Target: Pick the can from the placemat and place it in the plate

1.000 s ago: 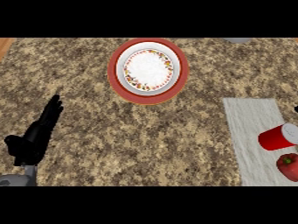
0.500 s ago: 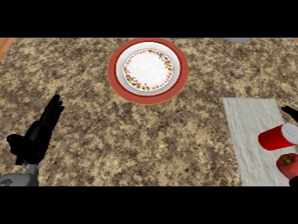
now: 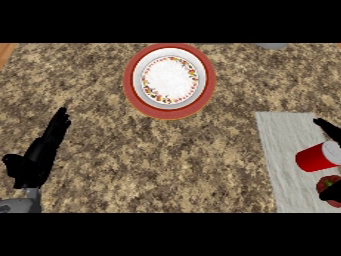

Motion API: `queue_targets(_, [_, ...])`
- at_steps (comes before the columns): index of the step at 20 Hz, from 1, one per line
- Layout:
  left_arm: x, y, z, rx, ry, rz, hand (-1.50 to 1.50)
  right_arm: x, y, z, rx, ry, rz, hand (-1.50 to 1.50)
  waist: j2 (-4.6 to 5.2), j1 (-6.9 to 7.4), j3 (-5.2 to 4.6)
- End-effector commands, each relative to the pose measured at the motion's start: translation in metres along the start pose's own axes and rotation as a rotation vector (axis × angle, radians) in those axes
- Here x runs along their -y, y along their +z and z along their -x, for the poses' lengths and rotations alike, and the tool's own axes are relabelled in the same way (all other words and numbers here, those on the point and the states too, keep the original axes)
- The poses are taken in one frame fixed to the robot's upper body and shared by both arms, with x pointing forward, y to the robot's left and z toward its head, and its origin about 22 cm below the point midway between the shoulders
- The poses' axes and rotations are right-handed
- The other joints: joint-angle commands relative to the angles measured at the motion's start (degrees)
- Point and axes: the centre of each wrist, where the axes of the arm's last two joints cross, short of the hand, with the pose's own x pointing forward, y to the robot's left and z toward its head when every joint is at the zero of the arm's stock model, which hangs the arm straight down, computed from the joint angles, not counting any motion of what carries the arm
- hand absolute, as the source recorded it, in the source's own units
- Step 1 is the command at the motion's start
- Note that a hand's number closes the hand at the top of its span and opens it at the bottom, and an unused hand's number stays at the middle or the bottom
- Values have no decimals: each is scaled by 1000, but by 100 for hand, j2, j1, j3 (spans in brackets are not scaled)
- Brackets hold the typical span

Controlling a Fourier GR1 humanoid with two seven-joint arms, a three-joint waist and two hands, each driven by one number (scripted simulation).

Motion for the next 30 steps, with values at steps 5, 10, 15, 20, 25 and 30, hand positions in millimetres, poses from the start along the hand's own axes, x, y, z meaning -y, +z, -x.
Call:
queue_targets(5, [12, 5, 4, -11, -7, -16, 0, 0, -8, 4, 84, 45, -105, 150, -3, 5, 1])
queue_targets(10, [-6, -5, -27, 12, 2, 5, 0, -27, -19, -2, 131, 13, -69, 150, -7, 17, 3])
queue_targets(15, [27, -13, 15, -9, 2, 0, 0, -21, -21, 9, 187, 39, 34, 150, 3, -28, 0])
queue_targets(20, [3, -5, -12, -8, 6, -11, 0, -13, -18, -26, 53, 6, 249, 150, -13, -4, 0])
queue_targets(25, [13, -2, 4, -11, 6, 2, 0, -40, -20, -82, -68, -64, 379, 150, -11, -6, -4])
queue_targets(30, [14, 3, 1, -15, 8, -5, 0, -12, -3, -84, 11, -65, 463, 150, -7, -15, -1])
